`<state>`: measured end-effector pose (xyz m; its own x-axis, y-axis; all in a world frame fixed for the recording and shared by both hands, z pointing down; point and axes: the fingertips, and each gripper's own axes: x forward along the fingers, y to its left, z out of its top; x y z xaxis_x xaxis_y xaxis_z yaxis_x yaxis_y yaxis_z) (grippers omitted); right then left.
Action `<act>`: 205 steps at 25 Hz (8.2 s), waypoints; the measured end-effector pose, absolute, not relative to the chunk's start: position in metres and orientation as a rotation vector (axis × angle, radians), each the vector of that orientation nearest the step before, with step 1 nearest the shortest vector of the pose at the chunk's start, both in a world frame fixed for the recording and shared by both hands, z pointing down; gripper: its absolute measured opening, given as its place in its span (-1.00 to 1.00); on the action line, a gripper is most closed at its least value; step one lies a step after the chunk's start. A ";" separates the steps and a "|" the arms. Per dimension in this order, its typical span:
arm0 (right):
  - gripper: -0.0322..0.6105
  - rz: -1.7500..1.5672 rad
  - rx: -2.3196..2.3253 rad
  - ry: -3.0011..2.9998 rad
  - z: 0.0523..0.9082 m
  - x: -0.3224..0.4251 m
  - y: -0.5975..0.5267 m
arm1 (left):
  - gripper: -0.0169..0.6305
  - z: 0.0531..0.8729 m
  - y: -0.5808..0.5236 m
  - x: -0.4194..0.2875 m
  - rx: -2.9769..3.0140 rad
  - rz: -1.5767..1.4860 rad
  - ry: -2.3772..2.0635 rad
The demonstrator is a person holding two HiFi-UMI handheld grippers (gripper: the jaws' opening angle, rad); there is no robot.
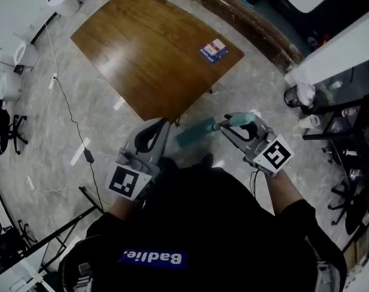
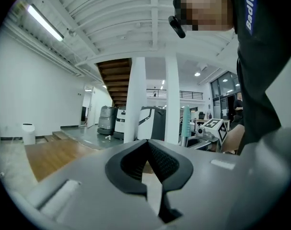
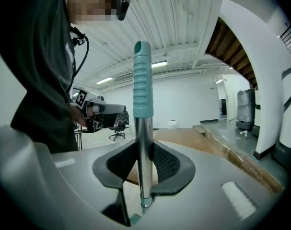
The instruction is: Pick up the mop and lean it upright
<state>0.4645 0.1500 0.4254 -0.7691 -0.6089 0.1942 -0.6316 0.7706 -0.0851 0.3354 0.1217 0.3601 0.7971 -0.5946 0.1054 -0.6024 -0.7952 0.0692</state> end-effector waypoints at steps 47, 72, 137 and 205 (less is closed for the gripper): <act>-0.56 0.272 0.352 -2.485 0.600 0.346 0.105 | -0.89 0.376 0.114 0.239 2.764 0.090 -1.125; -0.18 0.231 0.377 -2.434 0.608 0.308 0.071 | -0.89 0.380 0.102 0.220 2.749 0.070 -1.119; -0.38 0.283 0.614 -2.647 0.531 0.327 0.132 | -0.89 0.367 0.111 0.237 2.796 0.100 -1.072; -0.89 0.150 2.304 -1.976 0.373 0.127 0.448 | -0.89 0.332 0.404 0.083 3.084 0.059 0.469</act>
